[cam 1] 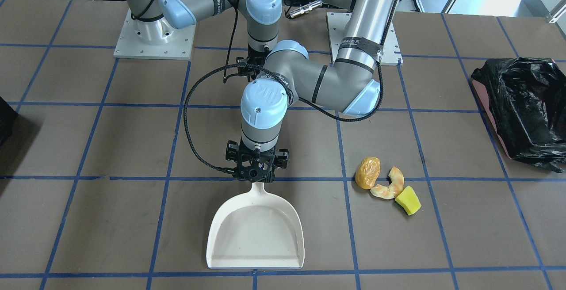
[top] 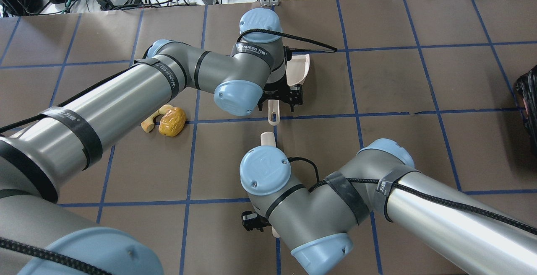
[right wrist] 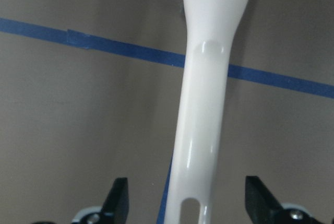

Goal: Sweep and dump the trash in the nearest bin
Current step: 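Close left gripper on white dustpan handle while right grips brush handle, then lift dustpan with left gripper while right gripper lifts the brush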

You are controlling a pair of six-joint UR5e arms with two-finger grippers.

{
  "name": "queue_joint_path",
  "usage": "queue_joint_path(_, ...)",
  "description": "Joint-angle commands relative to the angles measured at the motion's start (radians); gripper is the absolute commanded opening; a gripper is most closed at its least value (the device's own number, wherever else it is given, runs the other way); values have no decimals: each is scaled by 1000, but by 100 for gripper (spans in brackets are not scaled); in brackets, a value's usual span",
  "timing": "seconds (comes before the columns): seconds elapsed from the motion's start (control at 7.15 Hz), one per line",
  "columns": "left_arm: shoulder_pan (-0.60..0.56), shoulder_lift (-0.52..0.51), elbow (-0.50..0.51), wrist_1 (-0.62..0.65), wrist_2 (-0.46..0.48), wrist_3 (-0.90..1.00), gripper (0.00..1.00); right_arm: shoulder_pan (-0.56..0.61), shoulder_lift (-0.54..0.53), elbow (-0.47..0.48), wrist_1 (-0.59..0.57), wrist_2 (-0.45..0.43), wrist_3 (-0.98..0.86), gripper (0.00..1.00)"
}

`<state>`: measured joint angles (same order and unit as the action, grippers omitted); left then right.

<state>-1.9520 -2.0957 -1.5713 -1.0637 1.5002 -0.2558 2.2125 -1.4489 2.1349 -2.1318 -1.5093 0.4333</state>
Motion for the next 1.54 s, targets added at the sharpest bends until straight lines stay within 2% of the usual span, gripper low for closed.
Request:
queue_joint_path(0.0, -1, 20, 8, -68, 3, 6, 36, -1, -2, -1, -4, 4, 2, 61)
queue_joint_path(0.14, -1, 20, 10, -70, 2, 6, 32, -1, -2, 0, -4, 3, 2, 49)
queue_joint_path(0.28, -1, 20, 10, -68, -1, 6, 24, -1, -2, -1, -4, 1, 2, 32)
queue_joint_path(0.42, -1, 11, 10, -68, -3, 4, 3, -1, -4, -3, 3, 3, 16, 14)
queue_joint_path(0.56, -1, 8, 10, -70, -5, 4, 0, 1, -4, -3, 1, 4, 31, 1)
queue_joint_path(0.84, 2, 31, 43, -97, 3, 7, 0, -1, -13, -4, 7, 1, 70, 0)
queue_joint_path(0.98, 14, 39, 100, -143, 6, 50, 0, 1, -24, -3, 12, 1, 97, 0)
queue_joint_path(1.26, 162, 75, 187, -272, 38, 233, 0, 1, -33, -6, 4, 4, 174, 0)
queue_joint_path(1.4, 258, 115, 192, -318, 40, 366, 0, 4, -31, -10, -3, 7, 255, 0)
